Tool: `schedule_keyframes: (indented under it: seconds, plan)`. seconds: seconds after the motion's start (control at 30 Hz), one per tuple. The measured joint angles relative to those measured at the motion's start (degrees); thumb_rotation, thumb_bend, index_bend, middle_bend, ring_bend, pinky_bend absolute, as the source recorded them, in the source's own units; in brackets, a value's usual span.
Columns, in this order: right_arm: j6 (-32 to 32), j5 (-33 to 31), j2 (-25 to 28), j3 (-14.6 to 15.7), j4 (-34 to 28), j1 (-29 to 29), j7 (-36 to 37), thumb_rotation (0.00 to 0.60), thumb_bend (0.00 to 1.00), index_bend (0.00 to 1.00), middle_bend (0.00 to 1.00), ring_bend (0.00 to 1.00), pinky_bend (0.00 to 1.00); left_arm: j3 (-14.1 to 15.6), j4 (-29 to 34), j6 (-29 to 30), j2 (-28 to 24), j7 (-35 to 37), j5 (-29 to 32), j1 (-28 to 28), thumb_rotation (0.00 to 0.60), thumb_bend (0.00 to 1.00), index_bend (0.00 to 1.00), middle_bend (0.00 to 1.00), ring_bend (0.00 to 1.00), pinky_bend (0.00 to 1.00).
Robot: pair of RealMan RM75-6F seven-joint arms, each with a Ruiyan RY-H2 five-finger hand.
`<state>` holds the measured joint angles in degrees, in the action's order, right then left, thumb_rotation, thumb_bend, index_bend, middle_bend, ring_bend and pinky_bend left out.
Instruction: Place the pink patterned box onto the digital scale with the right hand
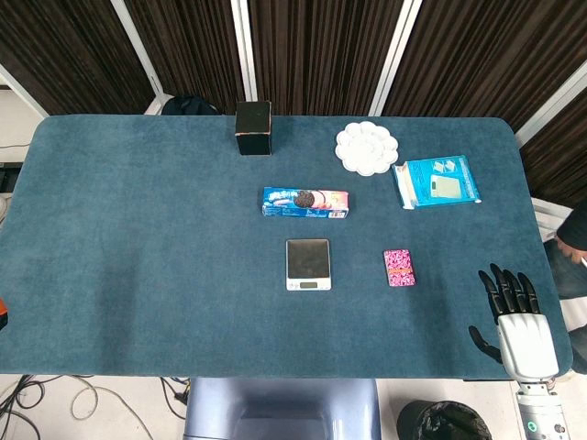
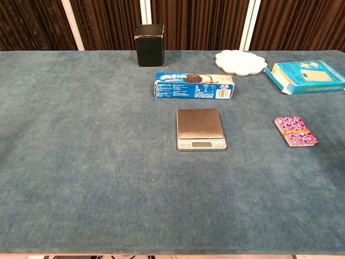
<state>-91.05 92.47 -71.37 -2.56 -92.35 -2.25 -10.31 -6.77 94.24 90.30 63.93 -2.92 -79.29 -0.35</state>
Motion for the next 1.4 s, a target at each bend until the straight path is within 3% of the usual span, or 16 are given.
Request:
schedule_keyframes:
  seconds: [0.47,0.7,0.9,1.1,1.23,1.4]
  plan:
    - [0.1,-0.6,1.1,-0.1,-0.2,0.2,0.5,0.600,0.32,0.00,0.00,0.00,0.00,0.2,0.3,0.5,0.3,-1.1,-0.2,0.1,0.600,0.66,0.08,0.00,0.00,0.00]
    - [3.9,-0.3,3.7,1.6,-2.4,-0.5,1.5,0.600,0.32,0.00,0.00,0.00,0.00,0.0,0.6,0.8,0.3,-1.2,0.2,0.3,0.600,0.66,0.08,0.00,0.00,0.00]
    - [12.7,-1.8,7.5,0.6,-5.0,-5.4,1.4,0.600,0.32,0.00,0.00,0.00,0.00,0.1,0.4,0.6,0.5,-1.2,-0.2,0.1,0.600,0.66,0.08,0.00,0.00,0.00]
    - [26.1,-6.7,10.1,-2.1,-7.3,-13.5,-1.4,0.600,0.32,0.00,0.00,0.00,0.00,-0.1,0.3,0.6,0.6,-1.2,0.3,0.1,0.600,0.66,0.08,0.00,0.00,0.00]
    - [34.7,-12.2,9.7,-4.0,-7.9,-19.6,-5.0,0.600,0.32,0.00,0.00,0.00,0.00,-0.1,0.3,0.5,0.6,-1.2,0.3,0.1,0.600,0.66,0.08,0.00,0.00,0.00]
    - [40.6,-18.7,7.0,-5.5,-7.1,-24.9,-9.9,0.600,0.32,0.00,0.00,0.00,0.00,-0.1,0.2,0.5,0.5,-1.0,0.3,0.1,0.600,0.66,0.08,0.00,0.00,0.00]
